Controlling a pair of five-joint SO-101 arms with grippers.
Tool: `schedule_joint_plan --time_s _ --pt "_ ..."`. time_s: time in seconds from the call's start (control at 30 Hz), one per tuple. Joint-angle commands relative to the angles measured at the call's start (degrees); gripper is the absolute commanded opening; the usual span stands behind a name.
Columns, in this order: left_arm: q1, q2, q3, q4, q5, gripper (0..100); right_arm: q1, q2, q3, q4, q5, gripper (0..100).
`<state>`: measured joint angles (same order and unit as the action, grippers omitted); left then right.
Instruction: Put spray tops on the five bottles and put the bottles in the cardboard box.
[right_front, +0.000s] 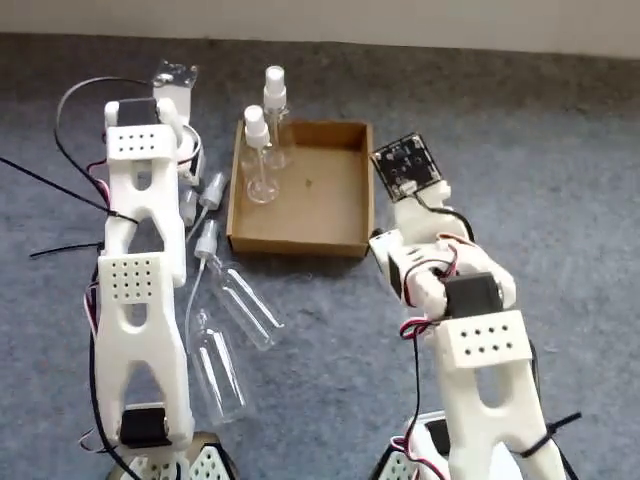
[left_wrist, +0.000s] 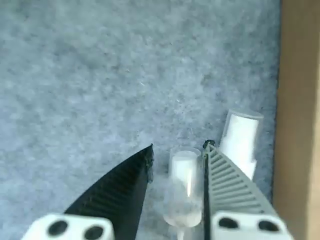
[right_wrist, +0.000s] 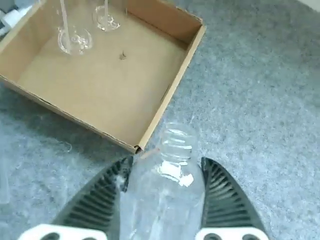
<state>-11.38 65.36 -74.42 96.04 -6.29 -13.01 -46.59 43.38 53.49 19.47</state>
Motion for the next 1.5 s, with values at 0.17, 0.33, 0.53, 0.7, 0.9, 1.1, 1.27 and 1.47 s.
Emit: schedule_joint_plan --time_s 0.17,0.33,0.53,0.7,0.9,1.1,1.27,1.47 --pt "0.84 2.24 -2.42 3.87 -0.26 16 -0.22 -2.15 -0.31 -1.27 -1.32 7.7" --pt "0.22 2.77 -2.86 3.69 -0.26 7 -0.31 -2.42 -0.31 -1.27 -1.32 7.7" --pt "-3.21 -3.03 -9.36 4.04 -0.18 0 -0.66 -2.51 -0.31 -1.36 -1.76 7.5" --pt "-7.52 -16.13 -10.86 4.4 0.26 0 -5.32 -2.51 -0.48 -1.63 -4.48 3.5" --pt "-11.47 -39.34 -9.98 4.84 5.27 0 -12.7 -2.59 2.07 -13.41 -4.57 0.4" --pt "-9.1 -67.38 9.8 4.92 11.08 0 -15.78 -9.71 11.82 -23.6 -8.7 0.4" --pt "4.79 -87.96 28.09 1.93 15.3 0 -16.84 -19.82 19.38 -24.92 -8.88 0.4" --pt "19.91 -98.15 45.58 -13.8 20.57 0 -22.81 -27.3 23.43 -24.75 -8.53 0.4"
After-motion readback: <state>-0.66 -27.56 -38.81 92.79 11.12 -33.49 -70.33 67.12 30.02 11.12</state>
